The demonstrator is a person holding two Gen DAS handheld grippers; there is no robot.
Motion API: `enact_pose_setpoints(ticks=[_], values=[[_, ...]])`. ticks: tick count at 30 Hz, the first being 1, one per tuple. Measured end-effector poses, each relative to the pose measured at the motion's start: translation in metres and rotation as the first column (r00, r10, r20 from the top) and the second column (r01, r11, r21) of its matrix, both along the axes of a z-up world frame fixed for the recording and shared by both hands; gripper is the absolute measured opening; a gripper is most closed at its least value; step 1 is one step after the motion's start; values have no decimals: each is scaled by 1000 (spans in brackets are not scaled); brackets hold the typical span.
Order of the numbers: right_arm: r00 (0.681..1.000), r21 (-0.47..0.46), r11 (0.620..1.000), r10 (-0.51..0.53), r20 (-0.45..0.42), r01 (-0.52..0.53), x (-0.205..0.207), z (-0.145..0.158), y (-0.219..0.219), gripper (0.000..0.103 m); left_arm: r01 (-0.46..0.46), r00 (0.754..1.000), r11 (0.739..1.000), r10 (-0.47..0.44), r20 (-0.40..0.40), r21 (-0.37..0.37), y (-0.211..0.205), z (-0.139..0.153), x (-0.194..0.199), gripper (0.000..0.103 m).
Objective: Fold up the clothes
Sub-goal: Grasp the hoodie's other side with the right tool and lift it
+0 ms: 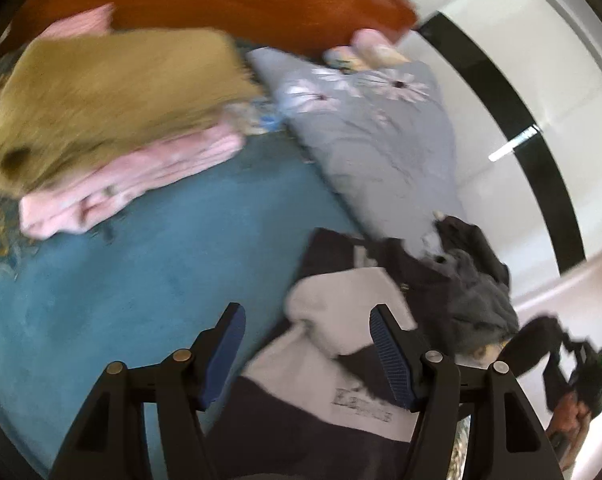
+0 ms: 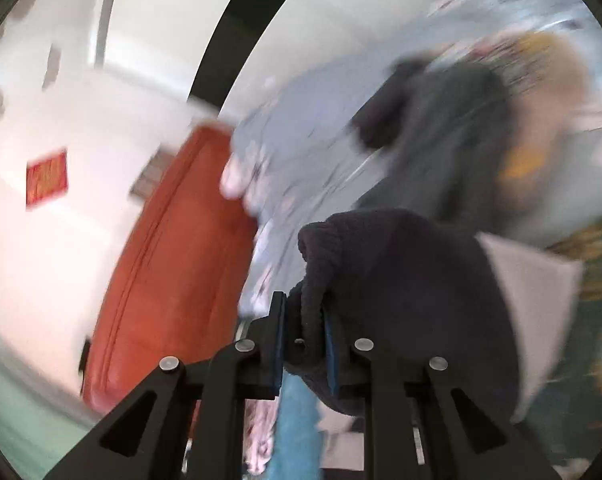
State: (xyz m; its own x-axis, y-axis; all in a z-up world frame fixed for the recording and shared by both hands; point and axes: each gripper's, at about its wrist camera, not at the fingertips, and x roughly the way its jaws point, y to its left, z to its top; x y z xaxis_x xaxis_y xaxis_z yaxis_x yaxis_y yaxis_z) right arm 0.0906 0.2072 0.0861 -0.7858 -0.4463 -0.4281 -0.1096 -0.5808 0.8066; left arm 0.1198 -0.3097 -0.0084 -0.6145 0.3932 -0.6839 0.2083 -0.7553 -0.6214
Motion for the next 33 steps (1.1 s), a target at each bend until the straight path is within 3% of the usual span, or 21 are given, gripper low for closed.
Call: enact_pose_setpoints(ticks=[5, 9, 14, 18, 21, 25, 28, 30, 33], values=[[970, 128, 964, 222, 95, -233, -76, -25, -128, 17, -44, 998, 998, 42, 49, 45, -30, -32, 1, 69], [921, 227, 908, 295, 254, -353, -115, -74, -202, 17, -19, 998, 997, 14, 65, 76, -36, -47, -4, 69], [833, 286, 836, 310, 458, -468, -143, -153, -250, 17, 43, 994, 994, -53, 98, 103, -35, -64, -7, 69], [787, 325, 789, 297, 541, -521, -152, -179, -264, 21, 77, 989, 986, -95, 112, 149, -36, -73, -8, 69], [743, 272, 767, 363, 562, -581, -147, -181, -270, 59, 128, 980, 982, -147, 132, 141, -33, -77, -11, 69], [792, 239, 794, 427, 436, -560, -116, -131, -242, 59, 231, 950, 967, -248, 189, 108, -25, -79, -13, 69], [835, 235, 822, 426, 349, -518, -64, -94, -180, 62, 319, 918, 946, -323, 231, 55, -12, -72, -15, 69], [859, 271, 835, 383, 339, -479, -33, -87, -139, 62, 376, 893, 926, -365, 262, 9, -3, -66, -15, 69], [875, 303, 859, 281, 393, -412, 26, -99, -63, 62, 424, 866, 903, -380, 327, -74, 7, -55, -17, 69]])
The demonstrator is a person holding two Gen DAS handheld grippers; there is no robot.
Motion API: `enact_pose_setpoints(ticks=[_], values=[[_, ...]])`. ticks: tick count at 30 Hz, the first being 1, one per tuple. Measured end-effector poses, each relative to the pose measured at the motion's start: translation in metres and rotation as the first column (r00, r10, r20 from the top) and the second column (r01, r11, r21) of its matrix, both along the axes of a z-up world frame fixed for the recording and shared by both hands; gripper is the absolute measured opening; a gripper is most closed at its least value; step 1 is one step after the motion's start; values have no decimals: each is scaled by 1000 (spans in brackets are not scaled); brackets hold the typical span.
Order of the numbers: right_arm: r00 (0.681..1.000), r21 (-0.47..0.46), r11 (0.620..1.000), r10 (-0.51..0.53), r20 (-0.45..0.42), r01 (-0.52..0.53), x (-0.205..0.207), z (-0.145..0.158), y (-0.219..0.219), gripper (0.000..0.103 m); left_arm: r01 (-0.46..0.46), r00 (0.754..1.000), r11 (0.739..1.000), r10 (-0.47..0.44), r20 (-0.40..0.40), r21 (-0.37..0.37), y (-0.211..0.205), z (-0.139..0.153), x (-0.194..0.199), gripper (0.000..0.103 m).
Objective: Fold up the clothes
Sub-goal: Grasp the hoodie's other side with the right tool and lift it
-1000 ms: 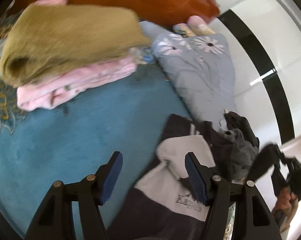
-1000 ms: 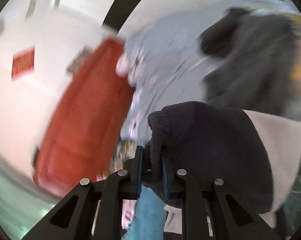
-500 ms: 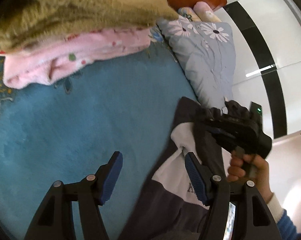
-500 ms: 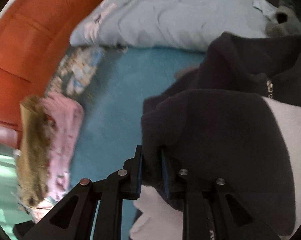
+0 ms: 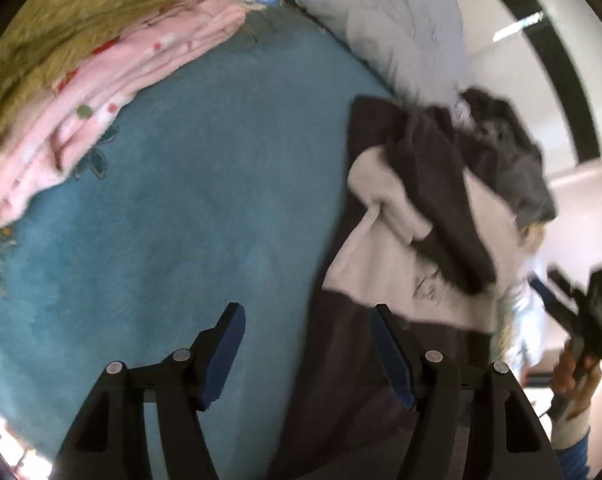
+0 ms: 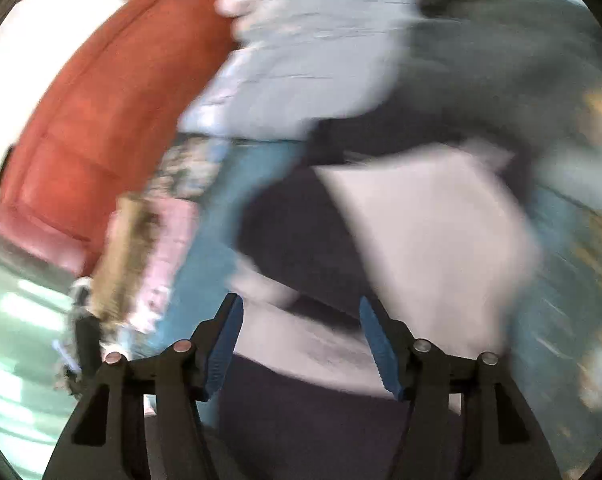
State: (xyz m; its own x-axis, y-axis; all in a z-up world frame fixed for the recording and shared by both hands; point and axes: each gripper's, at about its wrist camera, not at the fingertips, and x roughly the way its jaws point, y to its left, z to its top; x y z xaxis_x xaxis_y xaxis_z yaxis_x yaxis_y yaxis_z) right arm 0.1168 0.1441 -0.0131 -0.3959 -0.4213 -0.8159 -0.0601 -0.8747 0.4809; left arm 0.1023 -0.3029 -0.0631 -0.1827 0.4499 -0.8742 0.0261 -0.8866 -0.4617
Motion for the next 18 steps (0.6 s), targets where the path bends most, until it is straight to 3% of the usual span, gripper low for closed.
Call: enact_pose_setpoints(ticks=[4, 7, 10, 13, 15, 18], values=[[985, -3, 988, -156, 76, 157, 77, -29, 90, 62, 87, 992, 987, -98, -79, -137, 13, 59, 0, 69], [958, -37, 963, -259, 120, 266, 125, -52, 131, 62, 169, 979, 943, -195, -66, -287, 34, 91, 5, 69], [930, -113, 933, -319, 182, 342, 158, -78, 150, 62, 196, 974, 946, -218, -62, -257, 55, 104, 5, 69], [917, -173, 912, -331, 221, 371, 171, -98, 149, 62, 164, 985, 969, -172, -26, -183, 68, 85, 7, 69], [918, -189, 911, -321, 231, 366, 169, -103, 146, 62, 103, 995, 984, -100, 26, -145, 67, 54, 12, 69], [931, -189, 923, -293, 216, 334, 162, -104, 143, 62, 48, 992, 976, -21, 126, -213, 64, 4, 25, 69]])
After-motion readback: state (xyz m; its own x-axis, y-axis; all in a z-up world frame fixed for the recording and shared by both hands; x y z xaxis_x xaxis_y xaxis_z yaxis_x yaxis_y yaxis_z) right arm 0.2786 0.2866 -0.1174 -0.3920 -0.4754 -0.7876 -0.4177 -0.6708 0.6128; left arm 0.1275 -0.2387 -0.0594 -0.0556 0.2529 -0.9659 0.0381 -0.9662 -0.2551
